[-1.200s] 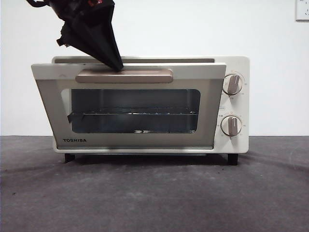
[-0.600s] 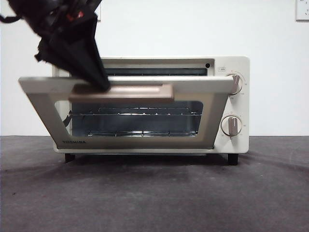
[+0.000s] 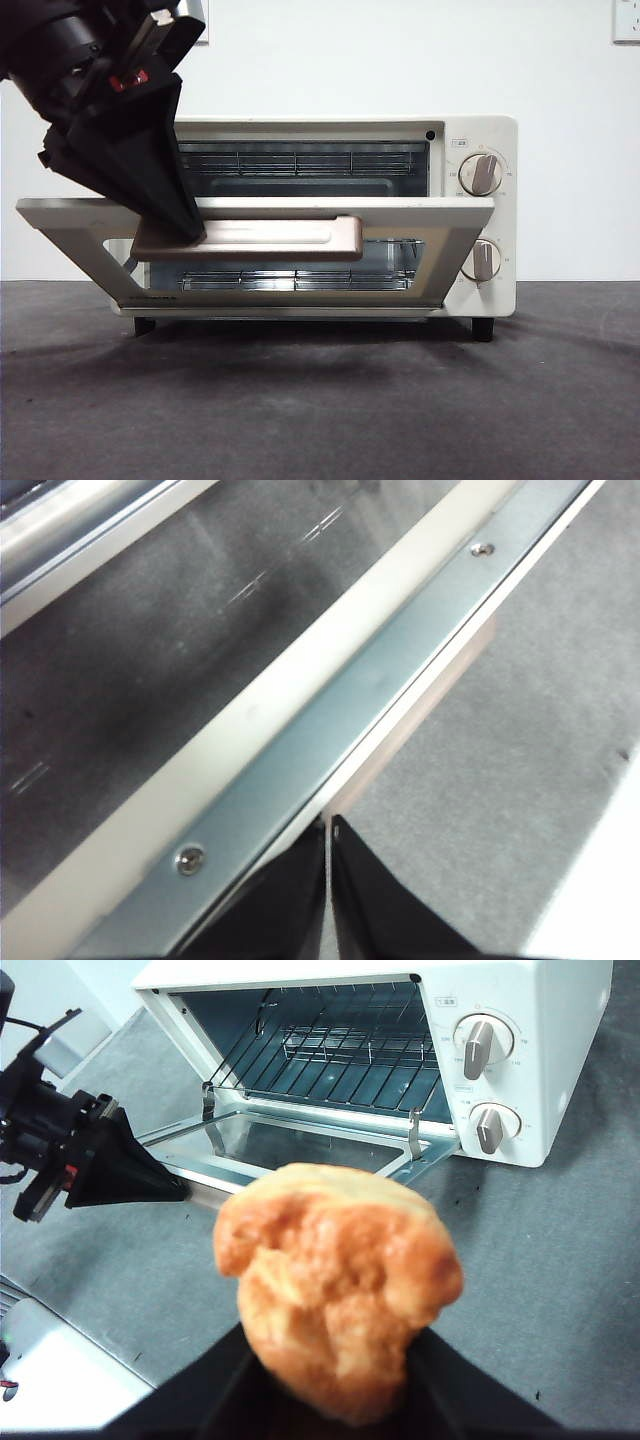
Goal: The left arm flap open the oven, the right arm pick bread and place it into oven, the left arm flap close the oven
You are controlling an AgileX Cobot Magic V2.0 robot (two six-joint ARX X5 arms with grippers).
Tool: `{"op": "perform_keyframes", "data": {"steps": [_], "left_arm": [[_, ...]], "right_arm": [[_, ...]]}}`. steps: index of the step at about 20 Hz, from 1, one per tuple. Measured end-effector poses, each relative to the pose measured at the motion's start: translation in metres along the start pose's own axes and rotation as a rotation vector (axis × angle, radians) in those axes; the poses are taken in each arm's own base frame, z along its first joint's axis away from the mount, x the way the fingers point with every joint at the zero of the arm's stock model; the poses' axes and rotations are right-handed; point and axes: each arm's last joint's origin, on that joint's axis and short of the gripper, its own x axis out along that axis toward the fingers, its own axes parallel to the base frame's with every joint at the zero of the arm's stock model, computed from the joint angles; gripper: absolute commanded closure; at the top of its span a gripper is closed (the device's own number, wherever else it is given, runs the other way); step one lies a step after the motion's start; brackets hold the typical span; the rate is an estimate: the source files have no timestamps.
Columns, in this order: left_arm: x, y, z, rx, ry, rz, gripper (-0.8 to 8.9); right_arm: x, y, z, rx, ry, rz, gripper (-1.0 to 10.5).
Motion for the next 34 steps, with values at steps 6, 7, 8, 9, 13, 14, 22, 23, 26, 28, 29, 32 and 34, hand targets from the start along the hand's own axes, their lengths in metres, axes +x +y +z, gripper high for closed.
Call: {"op": "perform_keyframes", "data": {"steps": [6,7,8,9,13,14,22,23,26,28,29,32,34], "left_arm": [[0.011,-0.005,-0.012,-0.028,-0.004,0.02,7.98],[0.014,-0.006,-0.014,-0.03,-0.007,0.022,7.98],[0.018,-0.008,-0.018,-0.033,-0.009,0.029,7.98],[0.021,-0.009,-0.021,-0.037,-0.005,0.034,7.98],[0.028,-0.013,-0.028,-0.043,0.005,0.061,7.98],[0.029,-0.014,-0.03,-0.038,0.009,0.067,7.98],[0.032,-0.02,-0.036,-0.031,0.044,0.077,7.98],[0.033,-0.02,-0.036,-0.029,0.046,0.075,7.98],[0.03,-0.021,-0.036,-0.039,0.042,0.074,7.98],[0.016,-0.025,-0.038,-0.042,0.021,0.071,7.98],[0.006,-0.028,-0.037,-0.041,-0.006,0.069,7.98],[-0.036,-0.037,-0.033,-0.04,-0.135,0.059,7.98],[-0.066,-0.044,-0.033,-0.04,-0.232,0.051,7.98]], "right_arm": [[0.0,0.0,0.0,0.0,0.0,0.0,8.1],[0.0,0.0,0.0,0.0,0.0,0.0,8.1],[0.0,0.0,0.0,0.0,0.0,0.0,8.1],[0.0,0.0,0.0,0.0,0.0,0.0,8.1],[0.0,0.0,0.0,0.0,0.0,0.0,8.1],[0.0,0.0,0.0,0.0,0.0,0.0,8.1],[0.0,0.0,0.0,-0.005,0.0,0.0,8.1],[0.0,0.0,0.0,-0.005,0.0,0.0,8.1],[0.0,0.0,0.0,-0.005,0.0,0.002,8.1],[0.0,0.001,0.001,-0.006,0.002,0.026,8.1],[0.002,0.001,0.003,-0.005,0.0,0.045,8.1],[0.015,-0.001,0.014,0.012,0.013,0.098,8.1],[0.027,-0.002,0.021,0.019,0.027,0.119,8.1]]}}
